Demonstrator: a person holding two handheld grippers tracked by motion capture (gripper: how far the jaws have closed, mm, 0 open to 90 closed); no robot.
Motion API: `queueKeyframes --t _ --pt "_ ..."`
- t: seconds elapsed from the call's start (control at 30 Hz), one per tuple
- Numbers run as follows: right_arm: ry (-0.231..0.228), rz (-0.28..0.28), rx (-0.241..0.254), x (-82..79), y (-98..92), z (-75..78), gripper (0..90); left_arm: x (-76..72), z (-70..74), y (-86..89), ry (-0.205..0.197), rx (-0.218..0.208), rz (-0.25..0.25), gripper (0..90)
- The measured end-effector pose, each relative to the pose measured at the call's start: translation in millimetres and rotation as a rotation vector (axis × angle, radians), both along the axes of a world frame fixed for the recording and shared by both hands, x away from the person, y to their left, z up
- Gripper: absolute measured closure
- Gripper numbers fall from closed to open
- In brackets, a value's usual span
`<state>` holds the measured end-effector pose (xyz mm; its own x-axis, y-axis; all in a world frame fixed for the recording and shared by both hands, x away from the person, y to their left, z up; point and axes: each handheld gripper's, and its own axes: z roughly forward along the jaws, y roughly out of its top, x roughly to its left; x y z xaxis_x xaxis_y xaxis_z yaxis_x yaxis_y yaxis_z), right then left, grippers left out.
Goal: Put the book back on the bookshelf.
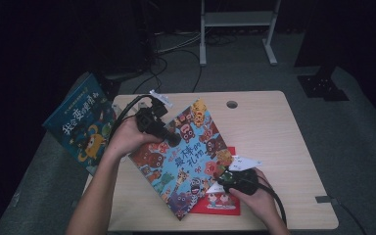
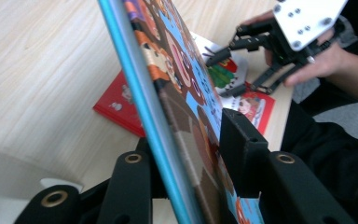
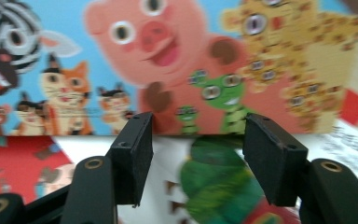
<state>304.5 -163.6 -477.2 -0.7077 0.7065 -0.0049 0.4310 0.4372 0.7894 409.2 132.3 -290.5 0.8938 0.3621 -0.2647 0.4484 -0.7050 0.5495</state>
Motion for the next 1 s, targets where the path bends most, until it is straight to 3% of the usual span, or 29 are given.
queueKeyframes --t 0.2,0.43,0.6,0.8,0.87,1.0 --pt "-0.033 -0.064 0.014 6.0 -21.9 1.9 34.9 3.0 7.6 -5.1 0.041 -0.002 -0.027 70.6" --pt "-0.049 -0.152 0.064 8.4 -53.8 2.5 33.2 1.6 19.7 -9.9 0.037 0.037 -0.027 73.1" --pt "-0.05 -0.22 0.08 11.6 -74.7 -2.4 32.9 -5.3 35.4 -12.7 -0.006 0.07 -0.023 76.8" --pt "-0.044 -0.265 0.066 16.7 -84.6 -5.8 32.1 -13.3 47.2 -12.6 -0.07 0.123 -0.037 80.2" --pt "-0.041 -0.275 0.058 18.6 -86.0 -7.3 31.5 -14.8 49.1 -12.0 -0.076 0.139 -0.01 80.6" --pt "-0.028 -0.301 0.051 22.0 -89.1 -13.0 31.1 -18.0 51.0 -7.2 -0.09 0.144 -0.015 80.4"
